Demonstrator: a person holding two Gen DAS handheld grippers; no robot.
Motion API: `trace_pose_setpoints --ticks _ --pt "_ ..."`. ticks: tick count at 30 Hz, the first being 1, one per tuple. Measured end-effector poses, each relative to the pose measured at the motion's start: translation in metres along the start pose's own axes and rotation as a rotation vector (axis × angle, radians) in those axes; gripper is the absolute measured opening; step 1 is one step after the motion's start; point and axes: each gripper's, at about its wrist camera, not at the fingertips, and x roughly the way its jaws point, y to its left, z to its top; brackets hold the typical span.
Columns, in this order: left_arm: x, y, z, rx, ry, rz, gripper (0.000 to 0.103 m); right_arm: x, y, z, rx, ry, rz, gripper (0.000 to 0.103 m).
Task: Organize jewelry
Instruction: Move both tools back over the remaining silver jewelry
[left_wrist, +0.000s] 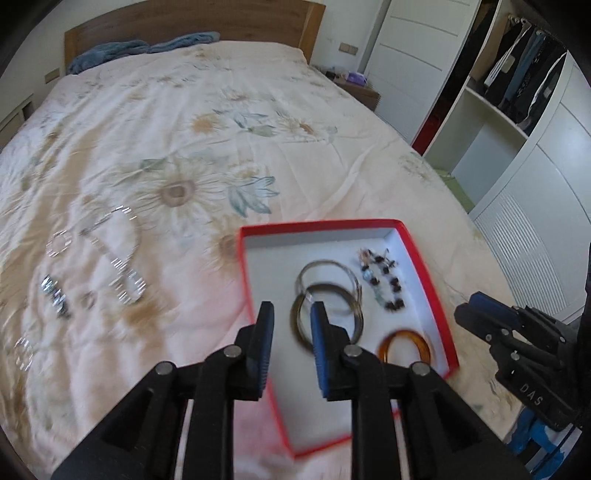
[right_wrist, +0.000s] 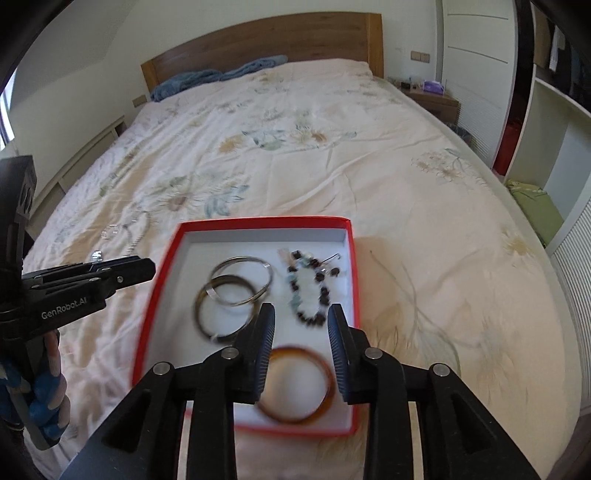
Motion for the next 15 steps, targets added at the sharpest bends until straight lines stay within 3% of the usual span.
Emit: trace_pose_setpoints --ticks 7,15 --pt "-0.076 0.016 -0.053 0.002 -0.071 0.028 0.019 -0.061 0.038 -0.035 -0.009 -0.035 0.034 0.034" --pt "-0.15 0.049 -0.106 -0.026 -0.1 0.091 0.019 -0.131 0.091 -0.073 -0.065 -0.091 0.107 0.034"
